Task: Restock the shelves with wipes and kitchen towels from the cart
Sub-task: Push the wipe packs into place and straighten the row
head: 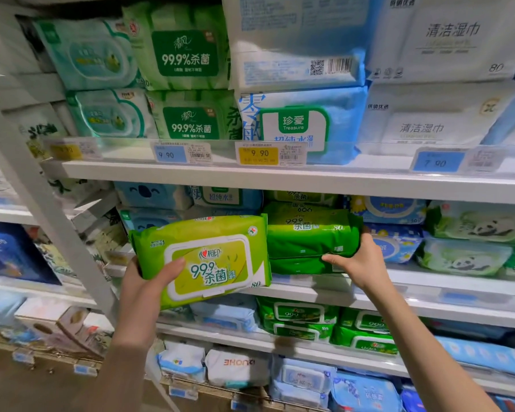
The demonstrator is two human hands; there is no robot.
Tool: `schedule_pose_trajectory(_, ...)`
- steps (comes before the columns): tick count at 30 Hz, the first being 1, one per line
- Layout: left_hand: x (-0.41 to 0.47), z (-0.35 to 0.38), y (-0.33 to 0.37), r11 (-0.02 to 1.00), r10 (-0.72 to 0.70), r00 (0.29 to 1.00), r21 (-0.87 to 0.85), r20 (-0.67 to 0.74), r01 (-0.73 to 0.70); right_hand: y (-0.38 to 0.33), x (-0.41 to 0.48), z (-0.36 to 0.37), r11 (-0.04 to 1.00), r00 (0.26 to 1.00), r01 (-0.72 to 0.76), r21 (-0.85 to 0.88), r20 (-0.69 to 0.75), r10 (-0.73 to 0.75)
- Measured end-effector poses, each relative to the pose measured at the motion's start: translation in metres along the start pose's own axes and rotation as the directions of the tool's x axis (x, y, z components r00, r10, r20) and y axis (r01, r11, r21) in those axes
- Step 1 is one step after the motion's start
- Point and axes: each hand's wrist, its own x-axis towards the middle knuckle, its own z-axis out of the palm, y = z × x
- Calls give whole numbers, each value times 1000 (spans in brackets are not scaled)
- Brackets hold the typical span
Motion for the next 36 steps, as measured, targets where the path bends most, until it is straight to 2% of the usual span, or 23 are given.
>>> schedule_pose_trajectory(4, 3, -3, -2, 1000, 11, 1000, -16, -14, -12, 13, -1, 7, 994, 998, -45, -103, 26, 48)
schedule_pose_trajectory(6, 4, -3, -3, 1000, 14, 1000, -21, -16, -15, 12, -4, 7, 965, 996, 29, -260, -74, -50)
schedule_pose_trajectory(8, 5, -3, -3, 999, 17, 1000, -28, -24, -18, 6, -7, 12, 817, 931, 201, -540, -155, -331)
schedule_pose_trajectory(9, 6, -3, -2, 999, 19, 999, -26, -26, -20, 0, -10, 17, 704, 883, 276, -654, -117, -455)
schedule_pose_trajectory(10, 7, -3, -2, 1000, 20, 999, -20, -28, -21, -7, -13, 23, 601, 846, 331, -728, -53, -531)
schedule_pose_trajectory(12, 9, -3, -2, 1000, 20, 999, -8, -32, -20, -13, -15, 39, 502, 828, 379, -778, 43, -559)
schedule_pose_trajectory(15, 13, -5, -2, 1000, 11, 999, 3, -31, -11, -16, -11, 47, 491, 853, 360, -793, 67, -518)
schedule_pose_trajectory(18, 17, -8, -1, 1000, 14, 999, 12, -39, -13, -10, -7, 48, 474, 842, 355, -806, 55, -537)
schedule_pose_trajectory(22, 20, -9, -1, 999, 32, 999, 19, -33, -31, -4, -12, 58, 521, 859, 324, -790, 15, -512)
schedule_pose_trajectory(26, 19, -9, -2, 999, 34, 999, 17, -23, -34, -8, -20, 64, 558, 906, 256, -789, -6, -424)
schedule_pose_trajectory(30, 19, -11, -1, 1000, 8, 1000, 15, -12, -8, -40, -18, 72, 540, 947, 244, -805, 78, -312)
schedule_pose_trajectory(36, 22, -12, 4, 1000, 7, 999, 4, -50, -6, -46, -17, 90, 573, 948, 213, -792, 24, -318)
